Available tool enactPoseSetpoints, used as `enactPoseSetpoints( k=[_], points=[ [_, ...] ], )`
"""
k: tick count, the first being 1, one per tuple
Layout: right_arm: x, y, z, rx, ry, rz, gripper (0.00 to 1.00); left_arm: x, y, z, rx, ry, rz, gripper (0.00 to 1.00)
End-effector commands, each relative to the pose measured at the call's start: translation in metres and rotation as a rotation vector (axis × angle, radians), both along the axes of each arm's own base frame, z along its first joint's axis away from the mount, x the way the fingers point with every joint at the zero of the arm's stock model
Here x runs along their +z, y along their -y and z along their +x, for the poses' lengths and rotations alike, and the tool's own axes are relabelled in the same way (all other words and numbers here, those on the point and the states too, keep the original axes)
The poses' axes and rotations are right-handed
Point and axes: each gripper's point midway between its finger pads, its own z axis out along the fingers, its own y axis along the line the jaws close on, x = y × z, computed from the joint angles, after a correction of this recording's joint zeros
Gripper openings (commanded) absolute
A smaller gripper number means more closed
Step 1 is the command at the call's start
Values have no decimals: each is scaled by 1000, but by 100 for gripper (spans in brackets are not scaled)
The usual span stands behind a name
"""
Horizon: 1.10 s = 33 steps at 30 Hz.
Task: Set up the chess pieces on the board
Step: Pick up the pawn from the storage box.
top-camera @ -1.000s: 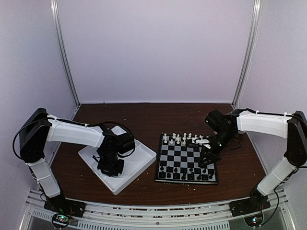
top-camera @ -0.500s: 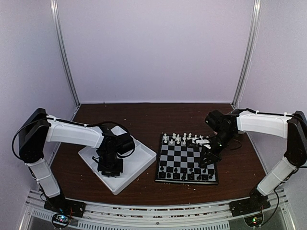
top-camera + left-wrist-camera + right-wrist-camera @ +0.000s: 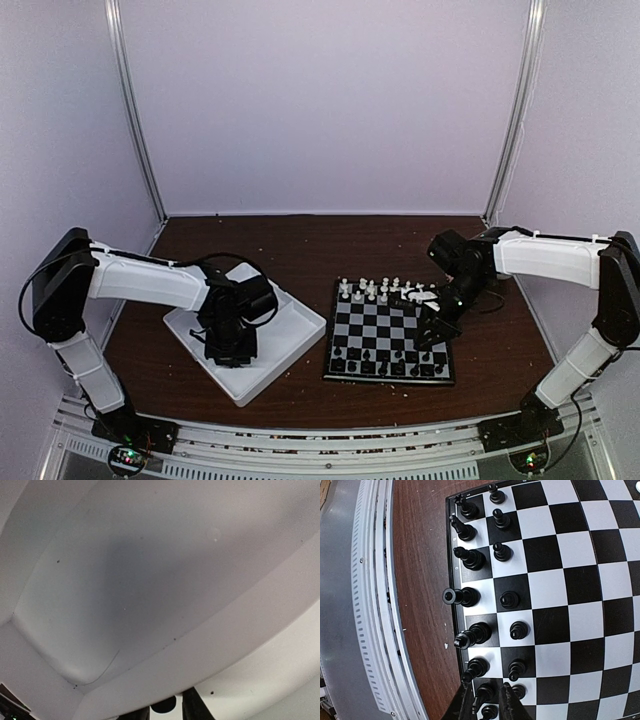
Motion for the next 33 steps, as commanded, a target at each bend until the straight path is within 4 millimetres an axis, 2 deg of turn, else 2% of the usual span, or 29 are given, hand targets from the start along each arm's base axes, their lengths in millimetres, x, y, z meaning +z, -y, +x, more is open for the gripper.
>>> enactPoseSetpoints(
  k=[1,9,13,18,22,25,30,31,33],
  points=[
    [3,-1,0,5,-15,14,21,-17,-15,17,27,45,78,22],
    [3,-1,1,3,-15,13,21,-22,-29,3,17,9,108,15],
    [4,-2,-1,3,-25,19,21,-19,-25,2,-52,1,99,10],
    [15,-10,7,-32,-28,47,21,4,-14,22,-216,132,99,9],
    [40,-21,21,-95,6,101,22,28,-5,39,-341,257,69,8],
    [61,-33,40,-165,43,158,24,45,7,49,-425,359,6,8],
    [99,-68,67,-227,-21,288,37,75,25,59,-567,530,-79,9],
    [100,-72,71,-240,-41,292,42,81,28,60,-590,565,-96,9],
    [111,-84,85,-273,-47,317,67,90,32,62,-619,624,-127,9]
  ],
)
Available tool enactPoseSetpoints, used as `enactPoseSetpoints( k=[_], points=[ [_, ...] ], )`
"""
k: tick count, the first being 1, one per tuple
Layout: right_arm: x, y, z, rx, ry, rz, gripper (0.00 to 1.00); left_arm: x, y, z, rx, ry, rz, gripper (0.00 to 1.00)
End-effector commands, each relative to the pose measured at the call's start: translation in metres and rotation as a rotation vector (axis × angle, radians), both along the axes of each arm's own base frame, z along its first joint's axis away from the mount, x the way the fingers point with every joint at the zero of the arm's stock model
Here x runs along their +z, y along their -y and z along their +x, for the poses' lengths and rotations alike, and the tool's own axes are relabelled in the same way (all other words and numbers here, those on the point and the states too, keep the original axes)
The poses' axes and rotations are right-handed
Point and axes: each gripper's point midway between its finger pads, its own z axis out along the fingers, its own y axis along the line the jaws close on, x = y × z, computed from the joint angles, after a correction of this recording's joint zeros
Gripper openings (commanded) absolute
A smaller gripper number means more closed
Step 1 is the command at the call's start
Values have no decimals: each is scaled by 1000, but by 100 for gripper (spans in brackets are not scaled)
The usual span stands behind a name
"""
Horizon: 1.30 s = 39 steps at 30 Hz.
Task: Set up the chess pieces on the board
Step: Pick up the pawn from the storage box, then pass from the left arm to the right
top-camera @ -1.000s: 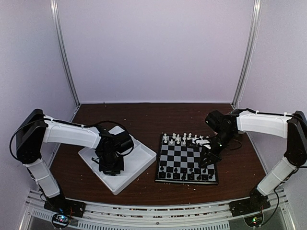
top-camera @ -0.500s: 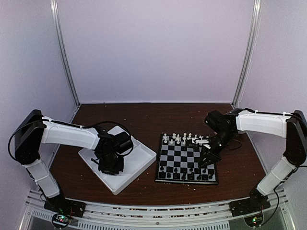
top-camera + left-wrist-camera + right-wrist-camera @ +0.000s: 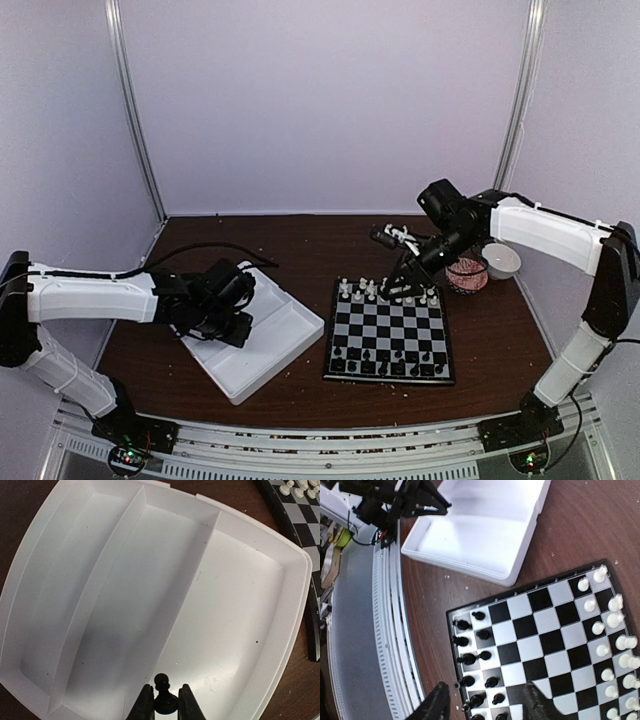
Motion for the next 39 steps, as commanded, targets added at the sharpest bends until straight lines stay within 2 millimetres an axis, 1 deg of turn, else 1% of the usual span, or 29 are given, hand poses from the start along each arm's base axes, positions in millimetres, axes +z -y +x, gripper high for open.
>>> enactPoseSetpoints(
  k=[1,2,3,5,9,10,12,14,16,18,20,23,26,29,32,39],
  points=[
    [27,-32,26,-72,-82,117,91,31,21,18,-138,193,-86,9],
    [30,-39,28,-72,-126,141,100,36,24,19,-154,213,-106,9],
    [32,-48,30,-64,-179,161,100,40,27,19,-168,229,-123,9],
    [32,-65,27,-18,-270,174,100,48,36,19,-196,252,-159,9],
    [29,-99,13,52,-345,162,100,64,58,15,-261,279,-221,10],
    [27,-109,6,58,-372,157,98,67,64,13,-276,283,-236,10],
    [22,-123,-1,69,-415,161,89,72,75,8,-307,288,-256,10],
    [13,-132,-6,69,-467,159,80,75,84,5,-334,289,-263,10],
    [6,-140,-10,78,-508,162,73,79,94,1,-361,294,-266,10],
    [3,-147,-14,86,-541,165,69,83,103,-3,-383,297,-268,11],
    [3,-152,-18,92,-565,175,65,87,110,-6,-406,304,-268,11],
    [3,-158,-23,96,-612,196,58,92,121,-10,-431,316,-261,11],
    [4,-163,-24,98,-634,210,54,96,128,-13,-455,328,-252,11],
    [4,-165,-26,105,-646,220,48,97,131,-13,-466,331,-241,11],
    [4,-165,-31,113,-671,223,45,99,132,-12,-466,336,-231,11],
    [-2,-163,-41,120,-719,227,36,94,130,-10,-464,336,-210,11]
  ],
)
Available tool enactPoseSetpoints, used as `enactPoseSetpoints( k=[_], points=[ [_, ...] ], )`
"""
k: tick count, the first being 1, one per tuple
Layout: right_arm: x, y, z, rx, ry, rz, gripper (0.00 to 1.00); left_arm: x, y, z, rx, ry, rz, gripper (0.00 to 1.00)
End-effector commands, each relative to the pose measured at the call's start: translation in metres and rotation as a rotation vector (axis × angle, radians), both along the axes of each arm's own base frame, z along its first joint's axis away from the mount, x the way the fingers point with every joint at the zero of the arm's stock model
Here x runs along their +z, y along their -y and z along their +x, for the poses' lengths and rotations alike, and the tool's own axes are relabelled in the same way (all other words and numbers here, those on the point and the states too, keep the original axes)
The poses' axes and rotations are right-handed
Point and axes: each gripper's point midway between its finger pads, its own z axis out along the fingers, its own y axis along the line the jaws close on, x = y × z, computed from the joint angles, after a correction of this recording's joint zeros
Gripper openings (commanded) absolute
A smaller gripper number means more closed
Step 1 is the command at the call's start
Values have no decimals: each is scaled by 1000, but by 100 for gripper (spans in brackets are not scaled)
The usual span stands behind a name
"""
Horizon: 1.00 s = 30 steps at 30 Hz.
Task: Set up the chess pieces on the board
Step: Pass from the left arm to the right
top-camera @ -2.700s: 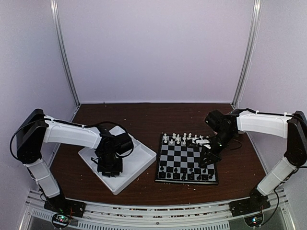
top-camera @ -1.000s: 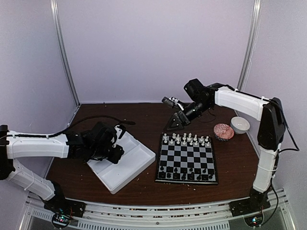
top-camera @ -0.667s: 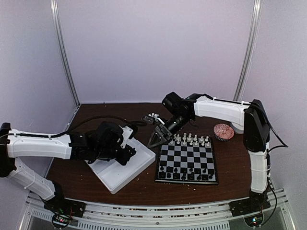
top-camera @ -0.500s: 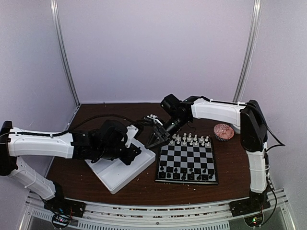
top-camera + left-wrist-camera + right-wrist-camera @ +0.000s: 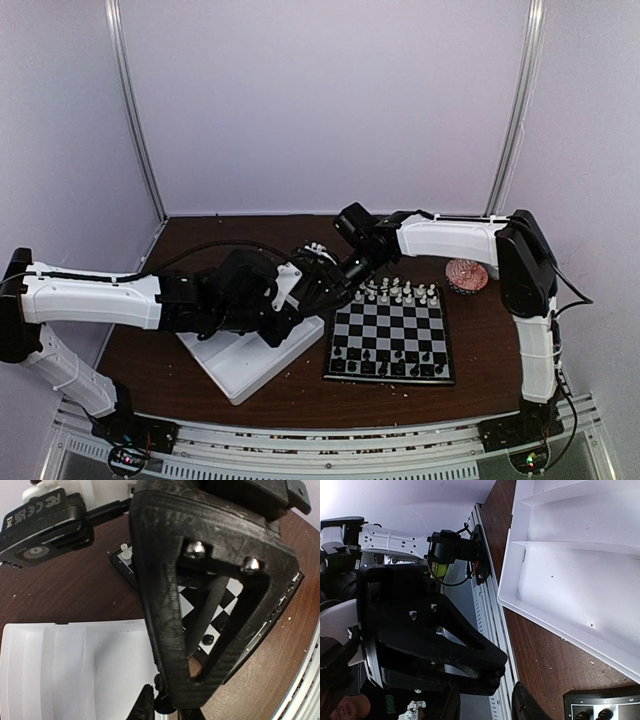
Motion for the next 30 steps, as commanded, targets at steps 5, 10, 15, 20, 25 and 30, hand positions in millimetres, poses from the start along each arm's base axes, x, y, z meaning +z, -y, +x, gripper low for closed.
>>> enactPoseSetpoints(
  k=[5,10,15,20,25,30],
  points=[
    [8,-7,-13,28,-35,40,29,16,8,7,4,49,-32,11],
    [8,-12,-10,13,-73,56,28,14,9,1,-16,43,-33,11],
    [12,-16,-10,10,-101,78,28,14,9,-3,-28,51,-32,11],
    [11,-15,-11,4,-123,85,24,16,8,-1,-28,71,-37,12],
    [7,-16,-11,-7,-149,86,21,16,8,0,-24,81,-36,12],
    [9,-15,-11,-6,-143,91,14,16,3,4,6,93,-25,12]
  ],
)
